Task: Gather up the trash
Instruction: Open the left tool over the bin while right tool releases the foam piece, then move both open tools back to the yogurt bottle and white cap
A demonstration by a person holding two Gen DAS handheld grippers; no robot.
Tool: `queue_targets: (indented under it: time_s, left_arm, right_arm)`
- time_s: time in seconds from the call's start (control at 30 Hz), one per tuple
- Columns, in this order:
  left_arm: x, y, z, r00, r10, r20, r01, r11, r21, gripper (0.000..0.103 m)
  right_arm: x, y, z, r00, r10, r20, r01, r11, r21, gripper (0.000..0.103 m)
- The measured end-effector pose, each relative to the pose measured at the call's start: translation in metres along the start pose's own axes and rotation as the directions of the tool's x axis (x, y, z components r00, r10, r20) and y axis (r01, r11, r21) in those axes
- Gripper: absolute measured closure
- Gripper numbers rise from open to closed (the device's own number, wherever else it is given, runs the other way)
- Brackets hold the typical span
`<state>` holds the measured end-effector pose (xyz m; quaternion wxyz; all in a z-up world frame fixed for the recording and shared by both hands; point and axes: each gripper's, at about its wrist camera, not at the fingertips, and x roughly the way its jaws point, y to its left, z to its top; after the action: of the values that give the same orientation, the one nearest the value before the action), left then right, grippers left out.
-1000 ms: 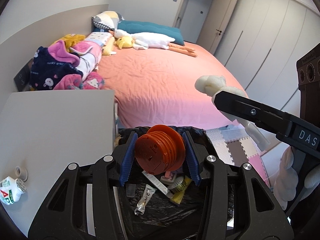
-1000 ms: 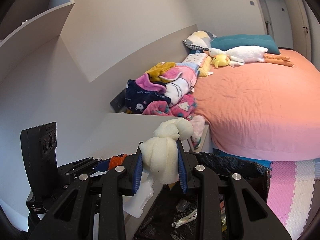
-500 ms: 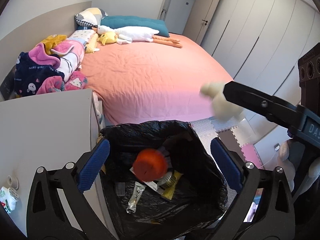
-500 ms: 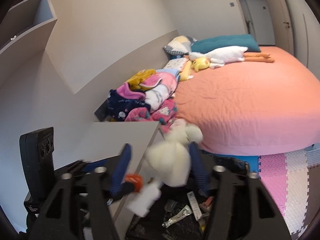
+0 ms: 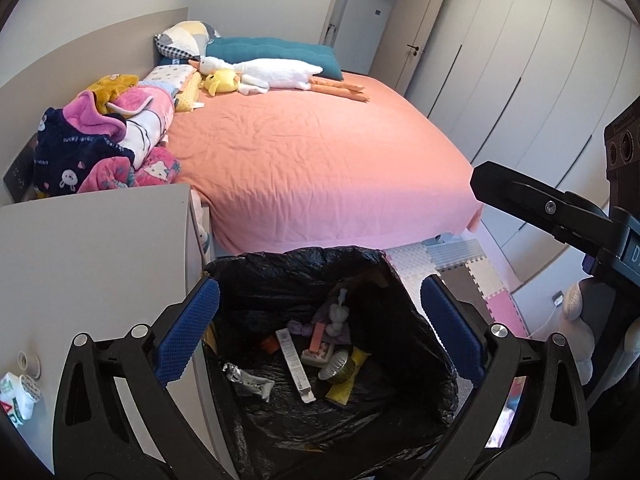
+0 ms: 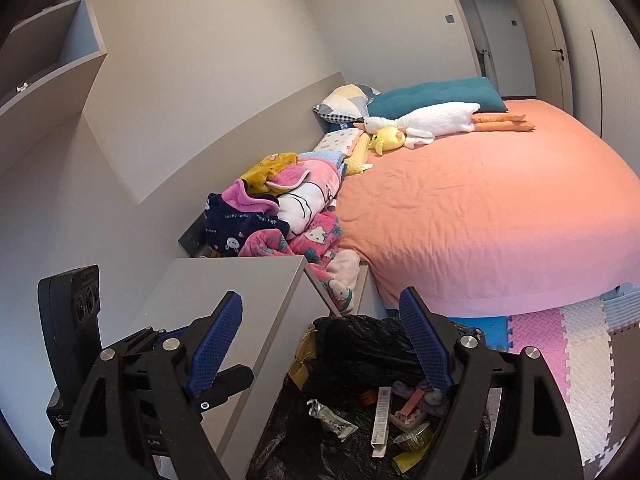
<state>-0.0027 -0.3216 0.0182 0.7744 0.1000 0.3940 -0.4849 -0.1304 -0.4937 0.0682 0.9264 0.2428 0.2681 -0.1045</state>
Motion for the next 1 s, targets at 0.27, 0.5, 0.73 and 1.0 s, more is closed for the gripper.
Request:
queue_targets:
  time_s: [0.27, 0.5, 0.73, 1.0]
  left_arm:
    - [-0.006, 0.01, -0.004, 1.0, 0.028, 0.01, -0.027, 0.999, -0.034, 0.006]
    - [-0.017, 0.026, -0.011, 0.997, 0.068, 0.023, -0.066, 0.995, -0.072, 0.006]
    - [-0.032, 0.046, -0.023, 0.993, 0.114, 0.033, -0.109, 0.986, -0.125, 0.006]
    - [-0.055, 0.076, -0.043, 0.981, 0.192, 0.034, -0.18, 0.961, -0.208, 0.006]
  right_arm:
    - [0.007, 0.008, 0.002, 1.0, 0.024, -0.015, -0.024, 1.0, -0.02, 0.022]
    - [0.019, 0.025, -0.001, 0.997, 0.064, -0.036, -0.066, 0.997, -0.046, 0.022]
    - [0.032, 0.049, -0.005, 0.991, 0.115, -0.064, -0.12, 0.99, -0.078, 0.022]
    - [0.051, 0.083, -0.012, 0.976, 0.182, -0.119, -0.196, 0.973, -0.12, 0.022]
